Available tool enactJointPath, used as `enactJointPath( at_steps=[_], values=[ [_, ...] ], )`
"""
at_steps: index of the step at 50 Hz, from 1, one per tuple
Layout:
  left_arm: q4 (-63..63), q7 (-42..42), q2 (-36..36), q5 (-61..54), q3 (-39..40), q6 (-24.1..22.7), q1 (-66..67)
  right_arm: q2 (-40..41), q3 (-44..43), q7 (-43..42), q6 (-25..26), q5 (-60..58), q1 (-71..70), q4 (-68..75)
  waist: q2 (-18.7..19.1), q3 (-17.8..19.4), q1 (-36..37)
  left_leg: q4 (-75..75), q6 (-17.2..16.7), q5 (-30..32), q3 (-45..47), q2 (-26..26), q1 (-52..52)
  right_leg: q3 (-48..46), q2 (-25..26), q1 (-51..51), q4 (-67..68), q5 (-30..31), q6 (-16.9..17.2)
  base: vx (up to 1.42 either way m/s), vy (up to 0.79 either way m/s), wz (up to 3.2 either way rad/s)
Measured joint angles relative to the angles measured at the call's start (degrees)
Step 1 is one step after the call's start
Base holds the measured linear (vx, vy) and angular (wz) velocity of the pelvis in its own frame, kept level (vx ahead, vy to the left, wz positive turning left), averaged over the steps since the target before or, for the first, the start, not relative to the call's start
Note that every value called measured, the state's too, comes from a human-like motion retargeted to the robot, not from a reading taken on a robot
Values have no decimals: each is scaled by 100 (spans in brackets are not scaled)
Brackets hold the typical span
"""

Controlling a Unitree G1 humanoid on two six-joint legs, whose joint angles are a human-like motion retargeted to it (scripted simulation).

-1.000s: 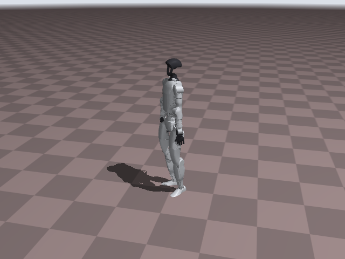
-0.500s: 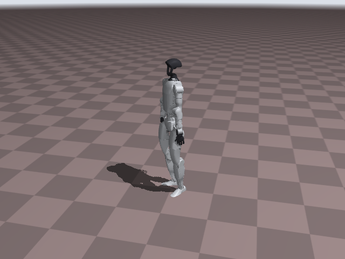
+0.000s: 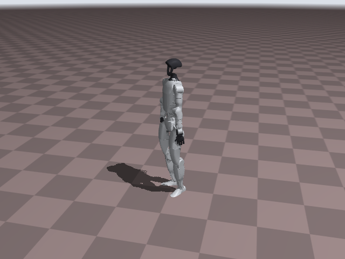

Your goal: Upper body actions

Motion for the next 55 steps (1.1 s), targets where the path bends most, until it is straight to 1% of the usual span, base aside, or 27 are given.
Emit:
enactJointPath(
  at_steps=[55],
  values=[
    [19,-16,36,-29,-136,-22,-38,-46,-11,-6,-29,-131,-31,23,-52,78,43,16,0,36,-50,4,-2,-41,-2,23,-5,27,-12,0,0,0]
  ],
)
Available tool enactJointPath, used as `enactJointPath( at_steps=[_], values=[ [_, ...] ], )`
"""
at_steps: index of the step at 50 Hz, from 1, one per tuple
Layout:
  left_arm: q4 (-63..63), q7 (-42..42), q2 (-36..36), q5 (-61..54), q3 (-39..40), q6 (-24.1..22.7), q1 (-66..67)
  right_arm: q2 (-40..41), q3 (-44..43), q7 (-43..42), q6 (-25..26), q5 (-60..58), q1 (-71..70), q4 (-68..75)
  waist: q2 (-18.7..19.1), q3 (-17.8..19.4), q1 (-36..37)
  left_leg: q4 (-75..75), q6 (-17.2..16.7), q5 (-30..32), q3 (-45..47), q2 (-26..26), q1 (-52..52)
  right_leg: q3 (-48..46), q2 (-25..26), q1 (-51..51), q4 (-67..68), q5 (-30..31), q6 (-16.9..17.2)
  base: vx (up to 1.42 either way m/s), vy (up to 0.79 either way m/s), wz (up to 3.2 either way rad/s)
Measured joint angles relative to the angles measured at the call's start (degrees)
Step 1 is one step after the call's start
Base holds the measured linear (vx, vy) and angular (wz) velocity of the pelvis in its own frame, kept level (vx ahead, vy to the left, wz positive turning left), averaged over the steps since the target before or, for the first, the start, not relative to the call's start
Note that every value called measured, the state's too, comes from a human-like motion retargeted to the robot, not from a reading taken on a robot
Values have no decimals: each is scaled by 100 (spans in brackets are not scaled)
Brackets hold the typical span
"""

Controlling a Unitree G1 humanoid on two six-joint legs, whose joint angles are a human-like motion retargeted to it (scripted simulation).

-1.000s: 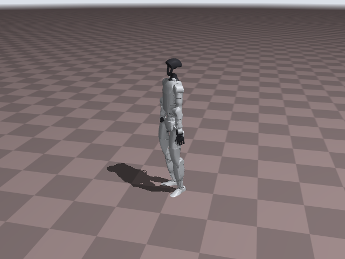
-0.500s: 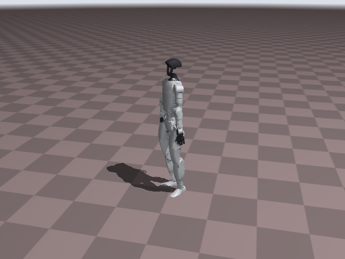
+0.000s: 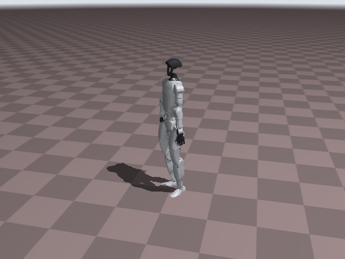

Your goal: Upper body actions

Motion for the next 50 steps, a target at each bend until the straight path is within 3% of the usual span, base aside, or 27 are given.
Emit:
enactJointPath(
  at_steps=[50],
  values=[
    [21,-15,9,-15,-89,3,-16,-6,-6,2,-18,-99,-21,9,-2,-9,46,17,12,13,26,1,-25,28,-8,-37,20,23,-9,0,0,0]
  ],
)
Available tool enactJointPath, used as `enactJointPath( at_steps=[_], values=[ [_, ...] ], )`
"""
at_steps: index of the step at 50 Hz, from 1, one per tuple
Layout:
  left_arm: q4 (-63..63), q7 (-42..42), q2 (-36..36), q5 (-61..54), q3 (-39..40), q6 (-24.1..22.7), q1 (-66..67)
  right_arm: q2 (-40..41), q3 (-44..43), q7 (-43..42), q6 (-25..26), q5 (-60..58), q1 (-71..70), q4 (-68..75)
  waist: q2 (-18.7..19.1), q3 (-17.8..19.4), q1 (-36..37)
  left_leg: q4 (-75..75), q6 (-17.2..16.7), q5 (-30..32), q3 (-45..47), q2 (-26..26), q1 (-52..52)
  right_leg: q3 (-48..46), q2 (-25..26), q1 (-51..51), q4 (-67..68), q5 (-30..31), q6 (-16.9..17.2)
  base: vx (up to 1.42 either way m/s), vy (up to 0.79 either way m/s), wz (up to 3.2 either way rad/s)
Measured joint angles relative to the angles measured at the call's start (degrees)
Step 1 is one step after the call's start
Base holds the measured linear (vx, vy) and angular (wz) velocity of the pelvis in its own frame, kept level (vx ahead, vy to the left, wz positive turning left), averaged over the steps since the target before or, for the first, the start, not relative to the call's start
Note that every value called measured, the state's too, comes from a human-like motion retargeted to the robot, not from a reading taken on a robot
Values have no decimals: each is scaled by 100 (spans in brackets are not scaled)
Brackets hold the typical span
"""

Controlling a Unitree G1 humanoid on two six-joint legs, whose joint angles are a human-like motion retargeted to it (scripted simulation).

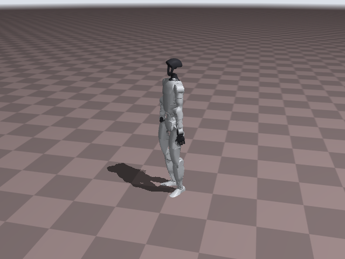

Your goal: Upper body actions

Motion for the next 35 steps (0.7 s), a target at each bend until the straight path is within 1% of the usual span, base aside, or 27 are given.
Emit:
enactJointPath(
  at_steps=[35],
  values=[
    [-6,16,-13,-12,-27,-9,-7,11,1,4,0,-56,16,0,7,-2,20,26,12,11,-71,-18,-55,-53,-19,-23,6,2,-2,0,0,0]
  ],
)
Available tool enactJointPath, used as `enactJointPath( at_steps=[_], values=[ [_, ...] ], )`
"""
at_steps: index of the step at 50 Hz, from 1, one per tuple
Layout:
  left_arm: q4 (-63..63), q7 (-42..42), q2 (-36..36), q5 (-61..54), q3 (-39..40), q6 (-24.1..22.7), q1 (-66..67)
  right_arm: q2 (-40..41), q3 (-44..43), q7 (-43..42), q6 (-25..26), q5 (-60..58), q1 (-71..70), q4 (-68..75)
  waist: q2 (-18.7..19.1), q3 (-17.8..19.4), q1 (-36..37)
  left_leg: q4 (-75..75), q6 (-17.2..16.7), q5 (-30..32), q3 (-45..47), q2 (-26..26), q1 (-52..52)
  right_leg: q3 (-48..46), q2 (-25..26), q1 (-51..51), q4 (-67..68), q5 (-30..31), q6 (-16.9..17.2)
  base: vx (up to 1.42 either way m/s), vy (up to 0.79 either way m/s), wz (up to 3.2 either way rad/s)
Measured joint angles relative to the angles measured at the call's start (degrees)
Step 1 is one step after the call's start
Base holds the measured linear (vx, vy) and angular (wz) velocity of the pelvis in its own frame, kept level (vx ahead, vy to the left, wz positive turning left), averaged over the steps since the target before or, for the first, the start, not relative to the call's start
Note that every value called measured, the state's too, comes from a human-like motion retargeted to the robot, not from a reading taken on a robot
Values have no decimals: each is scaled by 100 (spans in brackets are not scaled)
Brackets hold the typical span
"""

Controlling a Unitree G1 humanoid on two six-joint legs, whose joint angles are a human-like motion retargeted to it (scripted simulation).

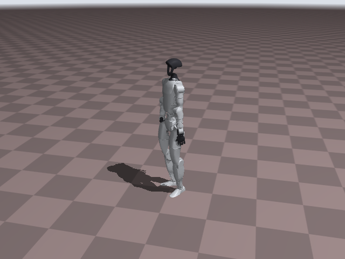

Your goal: Upper body actions

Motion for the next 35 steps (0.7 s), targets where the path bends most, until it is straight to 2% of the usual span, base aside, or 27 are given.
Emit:
enactJointPath(
  at_steps=[35],
  values=[
    [1,9,-23,12,-21,1,-7,5,-11,5,8,-42,5,-3,30,-12,30,21,3,-3,27,-7,-36,24,-18,-40,16,4,-8,0,0,0]
  ],
)
